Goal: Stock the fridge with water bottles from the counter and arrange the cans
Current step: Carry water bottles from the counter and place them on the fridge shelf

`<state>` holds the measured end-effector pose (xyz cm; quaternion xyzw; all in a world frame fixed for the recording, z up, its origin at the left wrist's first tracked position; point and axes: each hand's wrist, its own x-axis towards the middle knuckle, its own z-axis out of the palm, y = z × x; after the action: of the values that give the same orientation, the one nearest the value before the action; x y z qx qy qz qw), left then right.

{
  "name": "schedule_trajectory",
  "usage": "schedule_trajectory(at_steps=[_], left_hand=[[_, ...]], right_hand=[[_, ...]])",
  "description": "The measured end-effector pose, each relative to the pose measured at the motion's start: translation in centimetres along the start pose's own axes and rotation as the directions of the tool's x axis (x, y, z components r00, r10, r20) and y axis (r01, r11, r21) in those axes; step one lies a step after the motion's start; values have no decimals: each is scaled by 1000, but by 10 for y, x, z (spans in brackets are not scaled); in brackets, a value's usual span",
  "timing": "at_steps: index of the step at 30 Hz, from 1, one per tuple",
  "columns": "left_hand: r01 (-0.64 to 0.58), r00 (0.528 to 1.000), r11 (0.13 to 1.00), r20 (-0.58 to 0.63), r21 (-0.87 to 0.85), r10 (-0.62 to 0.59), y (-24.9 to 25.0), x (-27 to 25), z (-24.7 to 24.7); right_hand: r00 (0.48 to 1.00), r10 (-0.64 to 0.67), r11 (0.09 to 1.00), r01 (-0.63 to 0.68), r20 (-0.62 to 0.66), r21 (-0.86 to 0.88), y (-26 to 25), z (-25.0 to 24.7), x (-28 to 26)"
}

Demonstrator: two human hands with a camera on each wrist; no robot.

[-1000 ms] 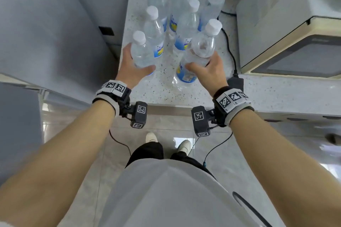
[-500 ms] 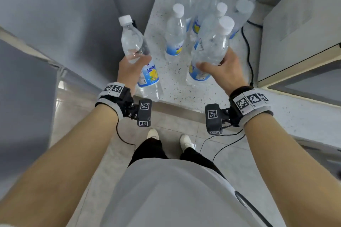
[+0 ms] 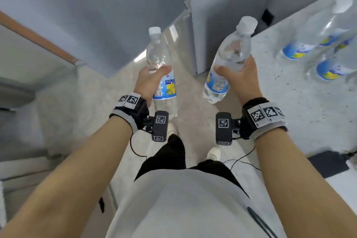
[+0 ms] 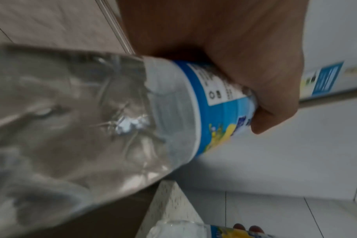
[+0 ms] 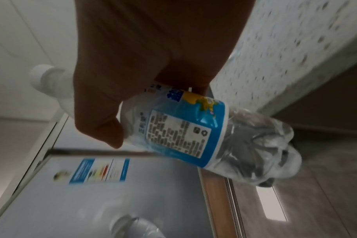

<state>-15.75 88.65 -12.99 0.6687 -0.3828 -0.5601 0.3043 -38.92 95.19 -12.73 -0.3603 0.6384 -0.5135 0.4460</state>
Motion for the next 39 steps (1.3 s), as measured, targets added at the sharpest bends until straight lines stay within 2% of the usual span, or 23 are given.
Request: schedule_trajectory(at_steps=[5, 9, 18, 22, 29, 34, 37, 39], left_hand=[[-44, 983, 999, -180, -26, 39, -11, -33, -87], [-64, 956, 995, -291, -81, 38, -26, -46, -152], [-105, 881, 963, -473, -247, -26, -66, -41, -314], [-125, 831, 958, -555, -258, -42, -78, -20, -402], [-145, 842, 977, -538, -154, 40, -67, 31, -521], [-154, 852, 984, -517, -87, 88, -58, 93, -567], [-159, 854, 987, -504, -12, 131, -41, 136, -584], [-161, 871, 986, -465, 36, 159, -22, 167, -596]], right_hand=[[957, -26, 994, 55, 288, -92, -18, 82, -8], [900, -47, 980, 126, 434, -155, -33, 154, -18], [713, -47, 934, 280, 699, -223, -51, 335, -46], [651, -81, 888, 391, 755, -242, -60, 423, -54], [679, -67, 891, 370, 731, -262, -69, 562, -51], [706, -99, 897, 368, 701, -243, -74, 627, -17], [725, -113, 904, 359, 679, -232, -78, 664, 19], [750, -110, 917, 330, 652, -225, -80, 691, 49]])
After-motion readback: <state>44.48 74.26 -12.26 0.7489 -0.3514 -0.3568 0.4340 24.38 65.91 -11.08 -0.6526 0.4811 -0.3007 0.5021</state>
